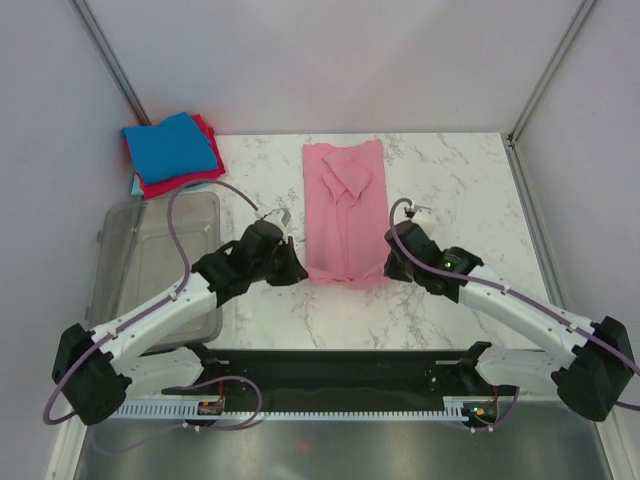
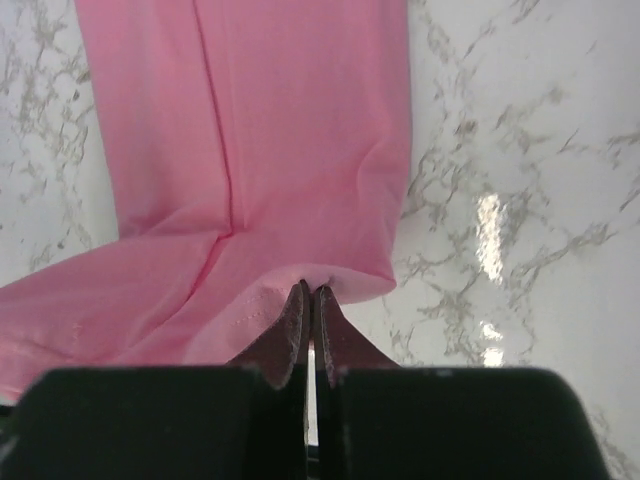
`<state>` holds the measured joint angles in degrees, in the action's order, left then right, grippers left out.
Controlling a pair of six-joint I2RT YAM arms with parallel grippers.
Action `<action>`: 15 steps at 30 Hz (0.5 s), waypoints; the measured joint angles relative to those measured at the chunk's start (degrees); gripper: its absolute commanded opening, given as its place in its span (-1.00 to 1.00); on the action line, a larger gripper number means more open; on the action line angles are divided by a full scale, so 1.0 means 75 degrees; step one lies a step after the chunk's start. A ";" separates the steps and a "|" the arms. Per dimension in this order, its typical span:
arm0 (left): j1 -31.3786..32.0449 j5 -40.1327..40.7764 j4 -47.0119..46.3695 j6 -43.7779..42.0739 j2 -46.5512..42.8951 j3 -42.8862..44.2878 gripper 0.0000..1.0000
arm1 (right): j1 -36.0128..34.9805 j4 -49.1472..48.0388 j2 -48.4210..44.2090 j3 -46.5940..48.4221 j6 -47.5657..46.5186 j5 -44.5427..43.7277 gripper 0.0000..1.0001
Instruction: Fold and stack the t-shirts
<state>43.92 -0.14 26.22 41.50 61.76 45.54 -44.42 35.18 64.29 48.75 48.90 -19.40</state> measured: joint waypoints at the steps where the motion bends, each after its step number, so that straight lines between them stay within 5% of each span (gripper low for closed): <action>1: -0.0254 -0.0140 0.0041 -0.0157 0.0207 0.0198 -0.96 | 0.0216 -0.0041 0.0262 0.0242 -0.0198 -0.0012 -1.00; 15: -0.2168 -0.1766 -0.0122 -0.1644 0.3558 0.2914 -0.96 | 0.2474 -0.0729 0.3232 0.2911 -0.2148 0.0764 -1.00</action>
<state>27.66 -13.39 25.30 29.17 88.44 67.40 -25.87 29.71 88.53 70.59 32.80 -13.67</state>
